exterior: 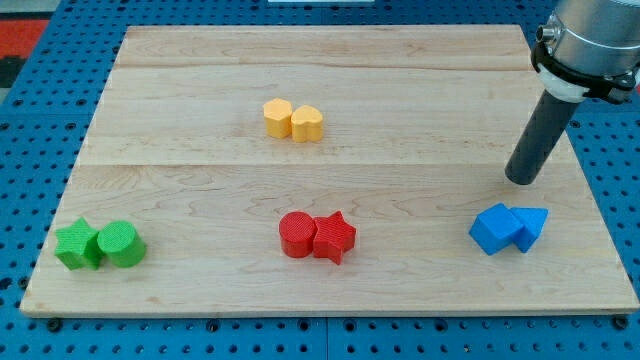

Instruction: Separate blue cube and blue triangle

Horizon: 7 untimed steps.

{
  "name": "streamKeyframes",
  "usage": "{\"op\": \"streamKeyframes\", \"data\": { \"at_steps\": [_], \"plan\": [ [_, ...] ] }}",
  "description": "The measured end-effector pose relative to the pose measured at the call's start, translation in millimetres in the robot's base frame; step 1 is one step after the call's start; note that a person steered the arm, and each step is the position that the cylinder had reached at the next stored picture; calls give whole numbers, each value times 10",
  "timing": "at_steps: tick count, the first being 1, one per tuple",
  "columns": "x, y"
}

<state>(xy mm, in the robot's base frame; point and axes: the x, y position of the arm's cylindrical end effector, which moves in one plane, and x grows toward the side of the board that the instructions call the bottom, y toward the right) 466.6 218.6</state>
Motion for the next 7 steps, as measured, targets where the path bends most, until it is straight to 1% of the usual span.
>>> {"op": "streamKeyframes", "data": {
  "at_steps": [1, 2, 3, 4, 5, 6, 7],
  "plan": [
    [0, 0],
    [-150, 34],
    [-191, 567],
    [227, 1023],
    [838, 1033],
    [1186, 746],
    [1133, 396]
  ]
}}
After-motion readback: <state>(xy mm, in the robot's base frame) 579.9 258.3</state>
